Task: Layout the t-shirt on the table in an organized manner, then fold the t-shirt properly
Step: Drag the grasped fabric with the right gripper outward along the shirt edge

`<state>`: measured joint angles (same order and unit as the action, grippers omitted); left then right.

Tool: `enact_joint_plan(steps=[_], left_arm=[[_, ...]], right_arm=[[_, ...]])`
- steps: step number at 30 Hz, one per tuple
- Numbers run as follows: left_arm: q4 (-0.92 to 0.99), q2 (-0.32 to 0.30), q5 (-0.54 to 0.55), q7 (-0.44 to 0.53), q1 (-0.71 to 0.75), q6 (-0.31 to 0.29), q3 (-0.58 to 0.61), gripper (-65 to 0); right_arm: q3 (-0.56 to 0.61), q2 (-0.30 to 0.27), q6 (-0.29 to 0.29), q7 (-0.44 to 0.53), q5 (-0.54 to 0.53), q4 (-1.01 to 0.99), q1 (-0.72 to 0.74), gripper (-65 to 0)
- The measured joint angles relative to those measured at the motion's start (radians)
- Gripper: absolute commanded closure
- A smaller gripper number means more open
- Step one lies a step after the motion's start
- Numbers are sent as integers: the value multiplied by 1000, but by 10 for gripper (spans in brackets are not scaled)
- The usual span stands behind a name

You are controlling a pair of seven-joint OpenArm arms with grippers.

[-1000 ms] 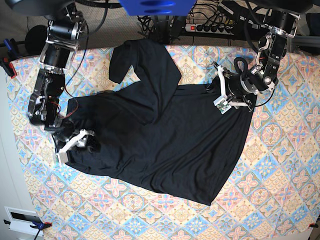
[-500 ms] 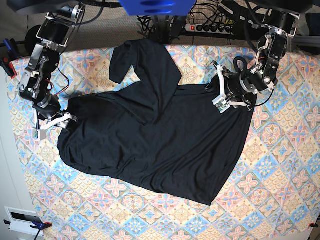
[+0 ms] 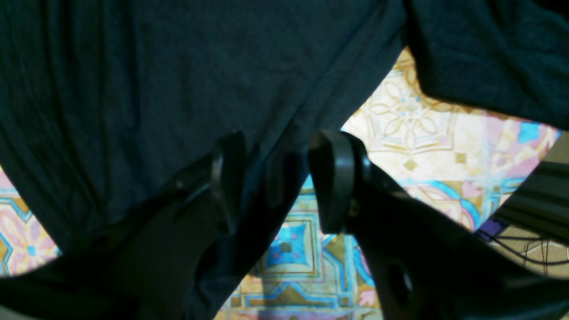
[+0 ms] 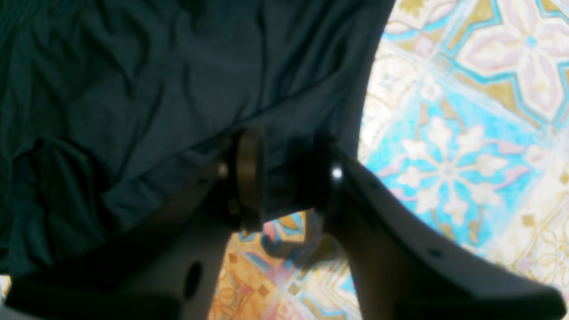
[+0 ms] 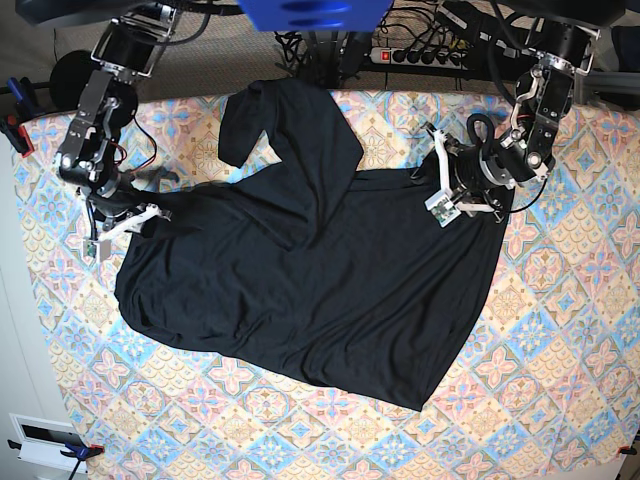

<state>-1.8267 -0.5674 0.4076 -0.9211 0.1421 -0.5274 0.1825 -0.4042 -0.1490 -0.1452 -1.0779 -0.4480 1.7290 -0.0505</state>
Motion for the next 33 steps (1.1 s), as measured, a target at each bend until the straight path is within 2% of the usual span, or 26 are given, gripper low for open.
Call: enact_joint_plan(steps=[8, 13, 19, 21, 26, 29, 33], left_arm=[[0, 0, 0, 0, 0, 0, 0, -263], [0, 0, 0, 0, 0, 0, 0, -263], [0, 0, 1, -2, 0, 0, 0, -263], [0, 0, 3, 0, -1, 0, 0, -263], [0, 0, 3, 0, 0, 0, 0, -263], [0, 0, 3, 0, 0, 0, 0, -263], [0, 0, 3, 0, 0, 0, 0, -263]], right_arm=[[69, 7, 0, 2, -1, -6, 3, -274], [72, 7, 3, 11, -3, -68, 11, -278], [75, 8, 1, 92, -2, -170, 7, -277], [75, 7, 0, 101, -5, -179, 10, -265], [75, 6, 0, 105, -4, -179, 6, -147], [77, -4, -1, 118, -5, -179, -6, -144], [124, -90, -6, 120, 0, -183, -21, -137]])
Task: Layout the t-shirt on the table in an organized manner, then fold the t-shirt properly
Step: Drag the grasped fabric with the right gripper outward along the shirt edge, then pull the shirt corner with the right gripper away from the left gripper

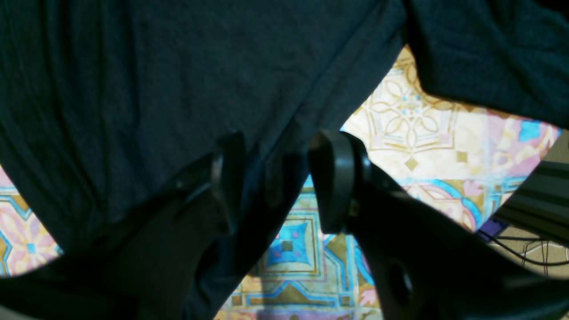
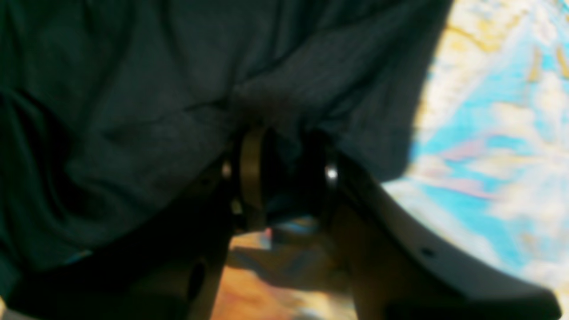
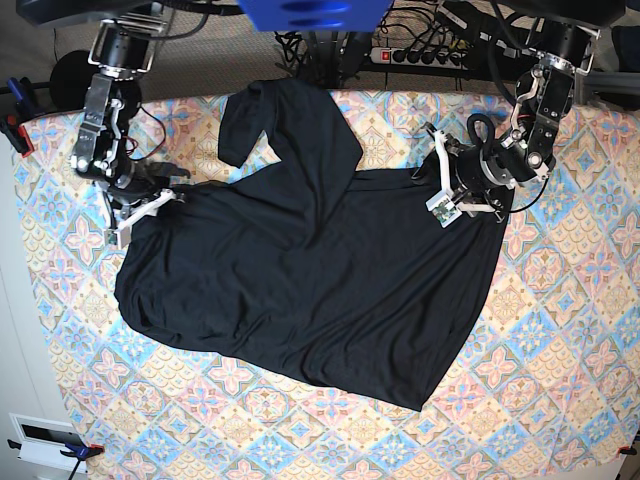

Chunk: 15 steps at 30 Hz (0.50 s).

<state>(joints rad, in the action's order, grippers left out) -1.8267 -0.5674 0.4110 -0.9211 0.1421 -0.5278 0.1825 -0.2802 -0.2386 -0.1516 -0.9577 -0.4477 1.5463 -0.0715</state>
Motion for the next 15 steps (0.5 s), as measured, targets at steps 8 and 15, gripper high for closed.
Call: enact_joint_plan(steps=[8, 15], left_arm=[[0, 0, 0, 0, 2, 0, 0, -263], [0, 0, 0, 0, 2, 0, 0, -263]], right_arm=[[98, -89, 2, 39, -5, -11, 0, 0], [97, -93, -12, 84, 34, -68, 8, 0]])
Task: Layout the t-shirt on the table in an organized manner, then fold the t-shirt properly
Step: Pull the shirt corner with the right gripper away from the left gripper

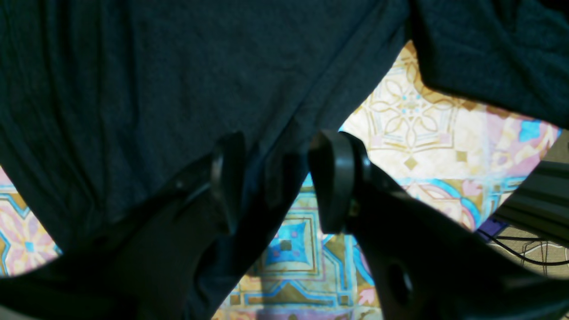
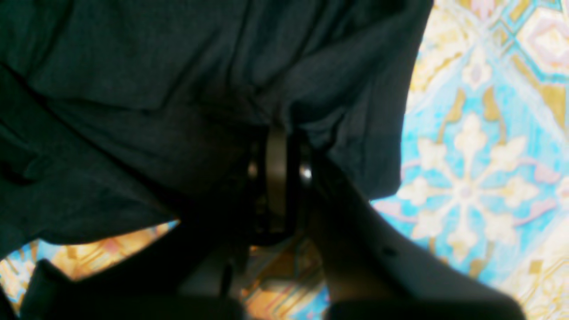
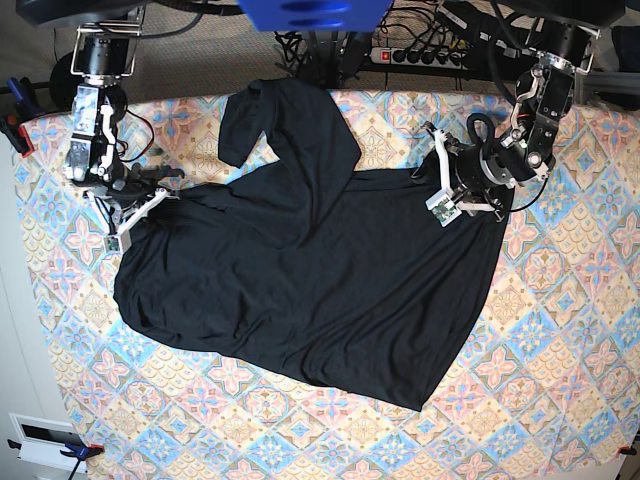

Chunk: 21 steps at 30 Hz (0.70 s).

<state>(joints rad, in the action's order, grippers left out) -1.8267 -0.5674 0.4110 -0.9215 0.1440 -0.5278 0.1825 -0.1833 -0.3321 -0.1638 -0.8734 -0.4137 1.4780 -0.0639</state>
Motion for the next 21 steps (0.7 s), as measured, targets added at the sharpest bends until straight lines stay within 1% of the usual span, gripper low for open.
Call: enact_joint_plan(steps=[2, 5, 7, 8, 9, 11, 14, 15, 16, 17, 18, 19, 20, 21], left_arm=[[0, 0, 0, 0, 0, 0, 0, -263], [0, -1, -2, -8, 0, 0, 0, -262], [0, -3, -19, -8, 0, 1, 0, -259], [0, -2, -37, -27, -1, 1, 0, -249], [0, -1, -61, -52, -1, 0, 0, -230], [0, 12, -107, -81, 0, 1, 0, -162], [12, 56, -158, -62, -2, -1, -4, -24], [37, 69, -174, -55, -6, -7, -4, 0], [76, 85, -210, -55, -11, 0, -4, 0], [118, 94, -243, -34, -11, 3, -5, 0], [139, 93, -238, -11, -16, 2, -11, -1], [158, 98, -249, -11, -27, -17, -11, -4], [173, 103, -256, -2, -34, -23, -11, 0], [188, 107, -274, 34, -35, -22, -11, 0]], right_arm=[[4, 5, -4, 28, 71, 0, 0, 0], [5, 5, -2, 37, 157, 0, 3, 0], [5, 5, 4, 37, 175, -1, 3, 0], [5, 5, 4, 37, 175, -1, 3, 0], [5, 5, 4, 37, 175, -1, 3, 0], [5, 5, 4, 37, 176, 0, 3, 0], [5, 5, 4, 37, 180, 2, 3, 0], [5, 5, 3, 36, 179, 2, 3, 0], [5, 5, 3, 37, 179, 2, 3, 0], [5, 5, 4, 37, 178, 2, 2, 0], [5, 5, 4, 34, 180, 2, 3, 0], [5, 5, 4, 34, 182, 2, 3, 0], [5, 6, 4, 38, 182, 2, 3, 0], [5, 5, 4, 40, 181, 2, 1, 0]])
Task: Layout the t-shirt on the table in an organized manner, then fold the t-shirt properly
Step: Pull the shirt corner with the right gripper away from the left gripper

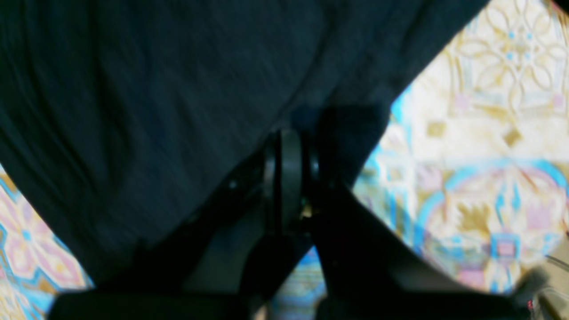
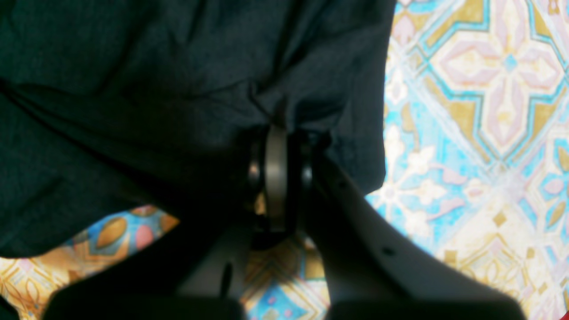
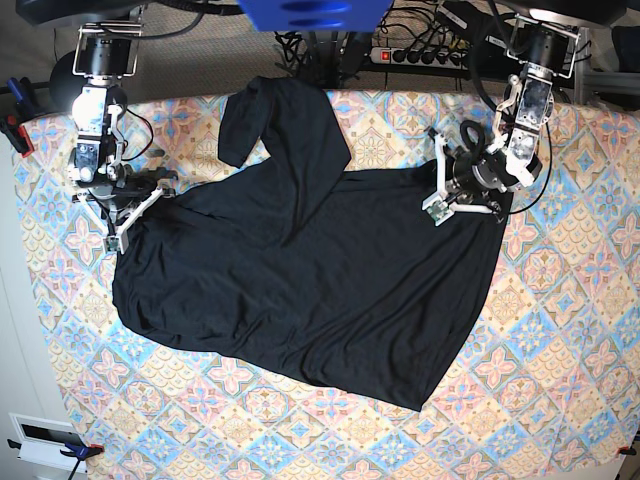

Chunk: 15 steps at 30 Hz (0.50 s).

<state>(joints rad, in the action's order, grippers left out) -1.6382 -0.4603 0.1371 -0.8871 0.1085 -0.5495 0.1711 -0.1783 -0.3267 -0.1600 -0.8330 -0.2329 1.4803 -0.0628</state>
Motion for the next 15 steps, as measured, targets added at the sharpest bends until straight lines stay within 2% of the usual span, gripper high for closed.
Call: enact_joint_plan(steps=[4, 12, 15], left_arm=[[48, 5, 7, 70, -3, -2, -9, 0], [52, 6, 11, 76, -5, 0, -8, 0], [52, 6, 11, 76, -5, 0, -8, 0]], right_arm=[[0, 0, 0, -3, -1, 1, 1, 0], [0, -1, 0, -4, 2, -2, 2, 0], [2, -30, -4, -5, -6, -10, 2, 0]])
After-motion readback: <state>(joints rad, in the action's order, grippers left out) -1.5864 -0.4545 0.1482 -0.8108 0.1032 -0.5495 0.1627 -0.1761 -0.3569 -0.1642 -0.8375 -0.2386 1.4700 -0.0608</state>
